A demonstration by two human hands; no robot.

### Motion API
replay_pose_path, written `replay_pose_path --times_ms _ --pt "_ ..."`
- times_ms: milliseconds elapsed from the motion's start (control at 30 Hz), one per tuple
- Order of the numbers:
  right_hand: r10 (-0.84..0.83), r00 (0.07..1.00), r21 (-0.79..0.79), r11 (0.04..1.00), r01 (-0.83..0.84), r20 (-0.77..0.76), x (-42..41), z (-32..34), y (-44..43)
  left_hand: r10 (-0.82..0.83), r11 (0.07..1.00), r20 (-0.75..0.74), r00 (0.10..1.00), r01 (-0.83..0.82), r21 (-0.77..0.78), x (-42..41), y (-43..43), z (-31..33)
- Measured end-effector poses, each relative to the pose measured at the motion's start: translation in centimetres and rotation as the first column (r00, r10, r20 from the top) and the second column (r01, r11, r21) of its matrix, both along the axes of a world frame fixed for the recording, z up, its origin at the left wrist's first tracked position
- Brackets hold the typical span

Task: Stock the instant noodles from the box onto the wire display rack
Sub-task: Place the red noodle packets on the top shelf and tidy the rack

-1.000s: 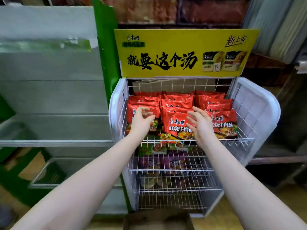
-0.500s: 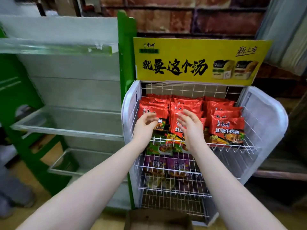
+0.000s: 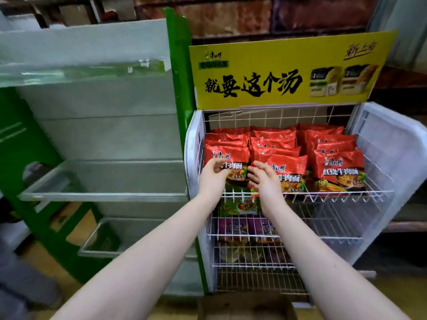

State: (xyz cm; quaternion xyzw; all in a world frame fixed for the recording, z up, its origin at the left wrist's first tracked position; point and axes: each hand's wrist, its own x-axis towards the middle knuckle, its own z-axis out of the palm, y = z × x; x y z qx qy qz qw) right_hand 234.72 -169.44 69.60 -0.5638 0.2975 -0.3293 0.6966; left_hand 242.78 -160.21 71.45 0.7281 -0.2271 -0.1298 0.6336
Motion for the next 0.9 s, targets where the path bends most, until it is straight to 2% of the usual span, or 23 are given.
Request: replay_pose_path --times_ms 267,467,767,900 --pt "-0.180 0.980 -0.045 0.983 0.177 -0.082 6.1 -1.6 1.7 -0.160 0.979 -0.070 0.985 0.168 0.113 6.8 -1.1 -2.5" --pt "-0.220 0.966 -0.079 0.974 0.211 -0.135 7.2 -2.0 -0.1 -0.195 0.955 -0.103 0.975 0.213 0.208 8.1 -2.7 -3.3" --pt "-0.062 0.969 -0.028 0.998 0.057 -0.240 8.9 -4.1 -5.3 0.011 0.950 -0.172 0.985 0.044 0.309 9.4 -6.6 -4.8" --pt "0.010 0.959 -0.051 0.998 -0.025 -0.283 9.6 -5.0 -6.4 0.151 0.910 -0.149 0.977 -0.078 0.408 9.7 -7.4 -5.1"
